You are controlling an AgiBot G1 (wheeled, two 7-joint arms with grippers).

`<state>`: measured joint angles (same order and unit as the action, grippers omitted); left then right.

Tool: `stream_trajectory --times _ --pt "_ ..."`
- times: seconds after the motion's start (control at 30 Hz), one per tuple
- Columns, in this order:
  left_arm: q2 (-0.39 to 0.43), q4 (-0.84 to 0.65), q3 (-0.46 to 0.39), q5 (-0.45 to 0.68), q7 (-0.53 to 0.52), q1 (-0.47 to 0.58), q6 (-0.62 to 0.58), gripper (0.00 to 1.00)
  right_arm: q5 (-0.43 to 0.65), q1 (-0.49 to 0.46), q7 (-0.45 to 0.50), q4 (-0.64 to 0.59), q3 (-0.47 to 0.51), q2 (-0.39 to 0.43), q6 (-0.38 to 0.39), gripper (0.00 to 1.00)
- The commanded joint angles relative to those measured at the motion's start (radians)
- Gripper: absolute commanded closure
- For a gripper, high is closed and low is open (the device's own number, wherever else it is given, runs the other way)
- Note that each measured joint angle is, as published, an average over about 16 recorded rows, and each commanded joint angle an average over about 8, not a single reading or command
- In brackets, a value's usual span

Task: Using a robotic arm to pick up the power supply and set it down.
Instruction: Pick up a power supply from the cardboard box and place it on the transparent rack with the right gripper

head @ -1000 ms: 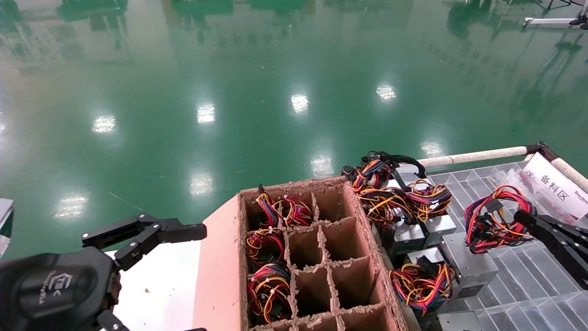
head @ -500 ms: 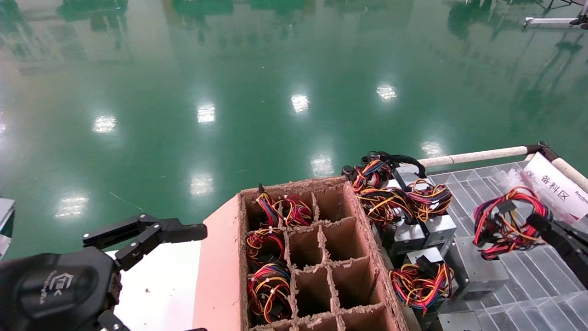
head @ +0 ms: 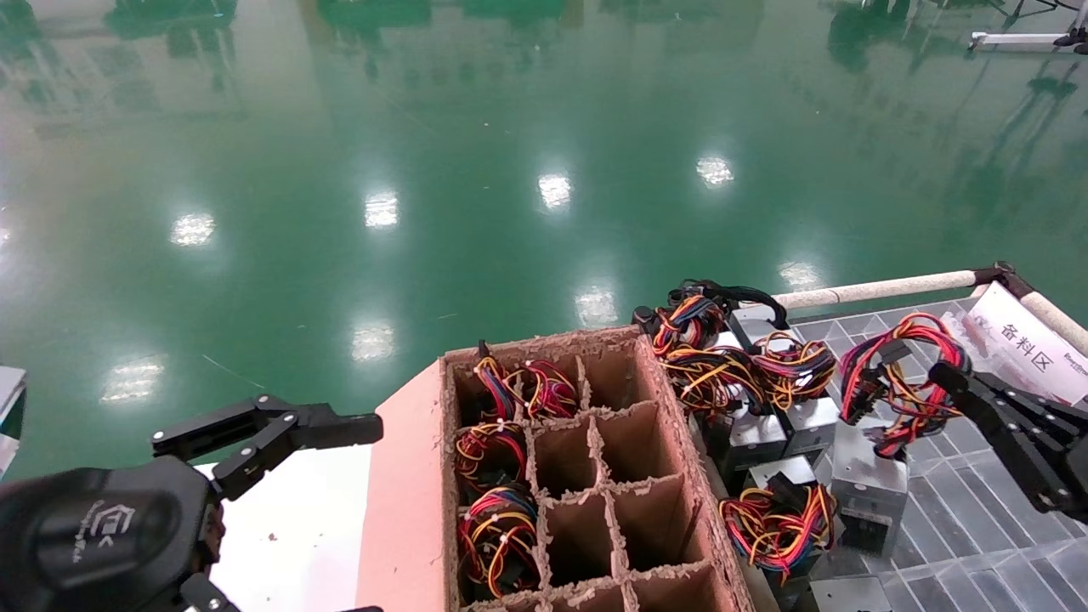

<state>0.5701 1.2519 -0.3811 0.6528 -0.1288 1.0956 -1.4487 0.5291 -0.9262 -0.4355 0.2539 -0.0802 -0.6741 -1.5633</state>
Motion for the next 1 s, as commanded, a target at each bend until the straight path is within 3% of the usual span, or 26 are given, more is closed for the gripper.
stream_trajectory --times 0.03,0.47,1.0 --pt "0.0 0.0 0.0 0.0 0.0 0.0 0.0 0.0 0.009 -0.014 -0.008 -0.01 -0.007 -0.008 0.002 1.0" --pt "0.0 0.0 0.0 0.0 0.0 0.0 0.0 0.0 -0.003 -0.017 -0.071 -0.085 -0.005 -0.044 -0.004 1.0" --pt "0.0 0.0 0.0 0.0 0.0 0.0 0.0 0.0 -0.154 0.038 -0.089 -0.125 0.089 -0.096 0.009 1.0"
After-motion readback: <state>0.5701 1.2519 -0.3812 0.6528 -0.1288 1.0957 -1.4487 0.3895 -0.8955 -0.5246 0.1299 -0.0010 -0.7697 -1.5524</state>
